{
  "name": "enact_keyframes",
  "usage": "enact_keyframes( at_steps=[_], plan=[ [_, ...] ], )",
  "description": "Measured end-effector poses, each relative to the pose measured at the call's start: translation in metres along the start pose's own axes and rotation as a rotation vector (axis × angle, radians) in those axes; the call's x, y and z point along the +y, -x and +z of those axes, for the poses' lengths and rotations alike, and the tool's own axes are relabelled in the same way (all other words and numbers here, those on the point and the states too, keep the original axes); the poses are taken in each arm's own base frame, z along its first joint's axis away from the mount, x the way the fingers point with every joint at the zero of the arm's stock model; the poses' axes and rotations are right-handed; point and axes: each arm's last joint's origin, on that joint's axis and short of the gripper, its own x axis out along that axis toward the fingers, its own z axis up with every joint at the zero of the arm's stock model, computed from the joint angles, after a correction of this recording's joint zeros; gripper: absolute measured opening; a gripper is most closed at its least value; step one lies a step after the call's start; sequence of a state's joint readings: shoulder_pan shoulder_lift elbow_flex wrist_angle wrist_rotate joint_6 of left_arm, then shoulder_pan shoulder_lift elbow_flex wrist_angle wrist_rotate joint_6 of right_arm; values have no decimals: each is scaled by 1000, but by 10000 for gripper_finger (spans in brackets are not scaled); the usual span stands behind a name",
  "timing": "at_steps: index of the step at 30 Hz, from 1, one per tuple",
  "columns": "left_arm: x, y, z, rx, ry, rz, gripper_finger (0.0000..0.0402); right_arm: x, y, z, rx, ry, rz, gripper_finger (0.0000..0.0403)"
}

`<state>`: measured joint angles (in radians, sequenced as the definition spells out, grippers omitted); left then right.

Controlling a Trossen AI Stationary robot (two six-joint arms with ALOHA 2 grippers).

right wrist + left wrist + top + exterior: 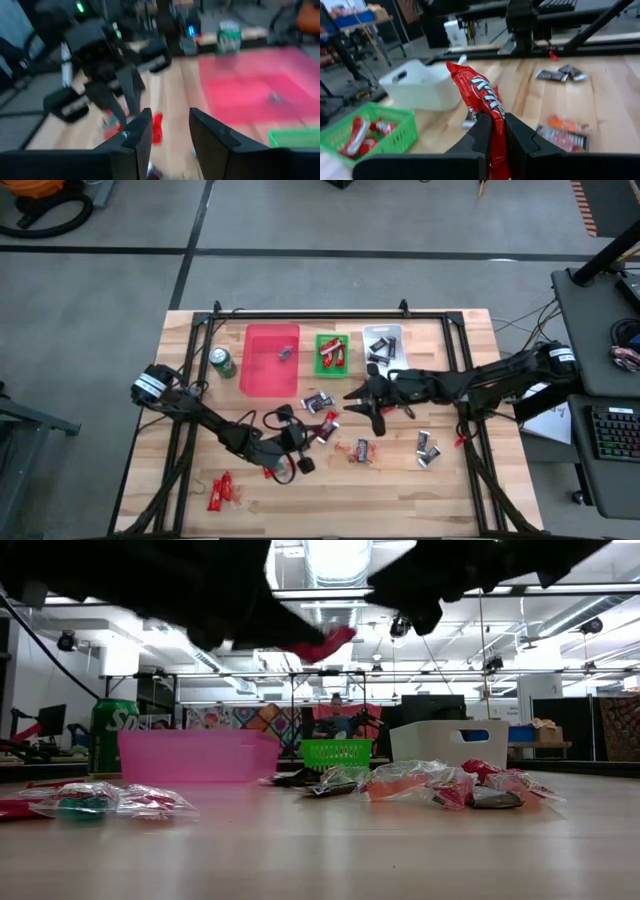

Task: Sort candy
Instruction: Put the red chocolate into the green bin

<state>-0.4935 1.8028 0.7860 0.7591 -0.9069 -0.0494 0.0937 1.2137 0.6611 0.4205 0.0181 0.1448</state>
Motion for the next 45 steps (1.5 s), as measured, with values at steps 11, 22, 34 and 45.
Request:
enact_keyframes(
  at_steps=[11, 22, 34, 45],
  plan=[
    [-9, -12, 28, -48, -122, 77, 13, 3, 2, -4, -57, -37, 64, 123],
    [-7, -20, 39, -65, -119, 89, 13, 4, 2, -5, -47, -77, 75, 141],
    [-8, -29, 48, -82, -102, 99, 13, 4, 2, -5, -48, -50, 73, 132],
    [-12, -35, 49, -81, -104, 103, 13, 5, 2, -6, -28, -42, 117, 38]
  ],
)
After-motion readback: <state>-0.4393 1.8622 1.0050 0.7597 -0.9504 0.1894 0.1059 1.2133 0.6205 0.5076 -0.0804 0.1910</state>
